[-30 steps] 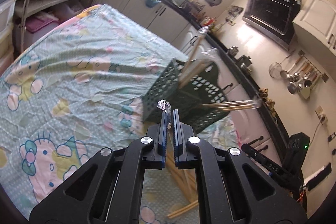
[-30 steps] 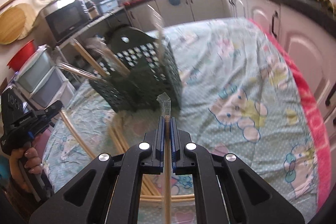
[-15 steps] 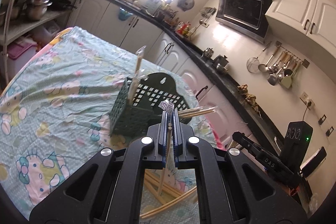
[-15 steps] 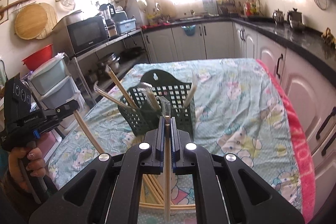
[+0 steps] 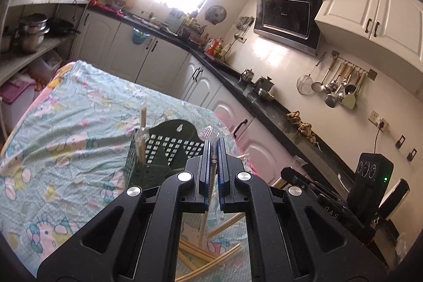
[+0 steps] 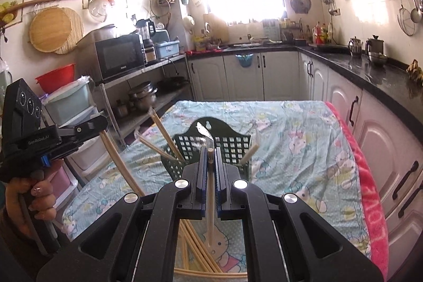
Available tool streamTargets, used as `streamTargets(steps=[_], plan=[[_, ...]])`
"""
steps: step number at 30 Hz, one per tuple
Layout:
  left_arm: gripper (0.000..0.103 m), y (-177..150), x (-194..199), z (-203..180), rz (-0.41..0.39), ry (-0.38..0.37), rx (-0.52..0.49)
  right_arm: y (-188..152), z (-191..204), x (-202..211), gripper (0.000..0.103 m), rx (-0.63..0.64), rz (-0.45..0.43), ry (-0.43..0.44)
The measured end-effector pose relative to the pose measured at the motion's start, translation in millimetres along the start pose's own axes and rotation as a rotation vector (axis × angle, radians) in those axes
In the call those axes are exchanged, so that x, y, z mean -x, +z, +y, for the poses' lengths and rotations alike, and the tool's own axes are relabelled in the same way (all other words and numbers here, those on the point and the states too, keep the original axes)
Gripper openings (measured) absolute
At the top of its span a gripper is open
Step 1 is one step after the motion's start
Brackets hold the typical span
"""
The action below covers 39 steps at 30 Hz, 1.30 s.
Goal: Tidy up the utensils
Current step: 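Lift both held chopsticks and lower them upright into the green caddy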
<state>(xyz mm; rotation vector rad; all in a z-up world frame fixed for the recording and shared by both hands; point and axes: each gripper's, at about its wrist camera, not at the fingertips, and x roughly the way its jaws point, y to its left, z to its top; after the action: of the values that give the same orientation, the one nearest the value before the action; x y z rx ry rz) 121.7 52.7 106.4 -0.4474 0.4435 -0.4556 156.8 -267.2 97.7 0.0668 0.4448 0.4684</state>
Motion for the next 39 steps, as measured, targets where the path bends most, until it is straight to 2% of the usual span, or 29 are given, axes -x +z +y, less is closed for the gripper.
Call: streamTargets(steps=[15, 39], plan=[[0.002, 31, 3, -25, -0.066, 0.002, -0.078, 41, 7, 19, 0.005, 0.003, -0.138, 0.015], [0.002, 95, 7, -40, -0.2, 0.043, -0.139, 115, 6, 28, 0.005, 0.069, -0.281, -0.03]])
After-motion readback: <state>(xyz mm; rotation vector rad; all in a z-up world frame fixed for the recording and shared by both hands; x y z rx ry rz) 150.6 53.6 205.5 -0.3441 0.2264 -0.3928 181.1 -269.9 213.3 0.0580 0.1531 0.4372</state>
